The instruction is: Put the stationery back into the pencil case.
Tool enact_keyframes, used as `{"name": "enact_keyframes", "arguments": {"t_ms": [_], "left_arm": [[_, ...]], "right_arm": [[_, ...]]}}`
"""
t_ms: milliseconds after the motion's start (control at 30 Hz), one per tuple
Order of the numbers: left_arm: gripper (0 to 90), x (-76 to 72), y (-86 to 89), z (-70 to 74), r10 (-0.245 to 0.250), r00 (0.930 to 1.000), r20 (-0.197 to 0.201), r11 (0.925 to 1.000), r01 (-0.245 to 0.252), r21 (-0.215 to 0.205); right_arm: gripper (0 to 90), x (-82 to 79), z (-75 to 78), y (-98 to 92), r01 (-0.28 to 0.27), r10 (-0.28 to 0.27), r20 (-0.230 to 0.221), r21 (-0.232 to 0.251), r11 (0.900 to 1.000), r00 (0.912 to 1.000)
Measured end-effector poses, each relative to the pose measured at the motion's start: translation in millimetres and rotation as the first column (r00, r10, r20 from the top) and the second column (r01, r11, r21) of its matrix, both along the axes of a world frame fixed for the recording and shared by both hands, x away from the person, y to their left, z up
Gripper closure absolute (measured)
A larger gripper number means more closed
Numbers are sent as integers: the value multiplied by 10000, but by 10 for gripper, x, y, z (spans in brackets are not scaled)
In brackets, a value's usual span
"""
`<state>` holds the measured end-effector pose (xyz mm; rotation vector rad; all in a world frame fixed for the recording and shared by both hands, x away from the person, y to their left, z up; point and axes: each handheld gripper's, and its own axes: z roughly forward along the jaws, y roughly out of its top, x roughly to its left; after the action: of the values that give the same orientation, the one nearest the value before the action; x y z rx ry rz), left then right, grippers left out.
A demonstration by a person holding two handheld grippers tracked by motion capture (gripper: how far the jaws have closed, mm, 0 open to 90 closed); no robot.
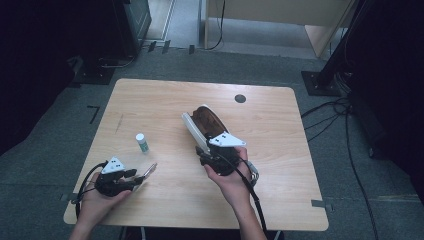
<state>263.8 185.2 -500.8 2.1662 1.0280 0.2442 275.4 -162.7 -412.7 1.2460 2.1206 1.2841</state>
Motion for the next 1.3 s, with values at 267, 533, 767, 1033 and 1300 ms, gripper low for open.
{"name": "enact_keyframes", "arguments": {"t_ms": [267,533,767,1033,1300], "left_arm": [[647,9,-41,-37,-139,9997,-196,9998,142,119],[753,11,-50,-44,-164,9997,-176,9998,166,100],[799,20,-57,-47,-91,9997,-234,9999,92,45],[805,21,-98,-49,-117,9996,-237,9999,117,-2],[806,32,-148,-52,-44,9995,-315,9999,40,-125]], "right_arm": [[562,-35,-49,38,-101,101,-37,29,9999,9999],[563,-78,-94,75,-303,303,33,-59,9995,9995],[564,-105,-108,94,-379,380,54,-104,9992,9993],[563,-139,-169,116,-482,482,-1,-131,9988,9988],[564,-175,-256,159,-644,642,-176,-95,9979,9978]]}}
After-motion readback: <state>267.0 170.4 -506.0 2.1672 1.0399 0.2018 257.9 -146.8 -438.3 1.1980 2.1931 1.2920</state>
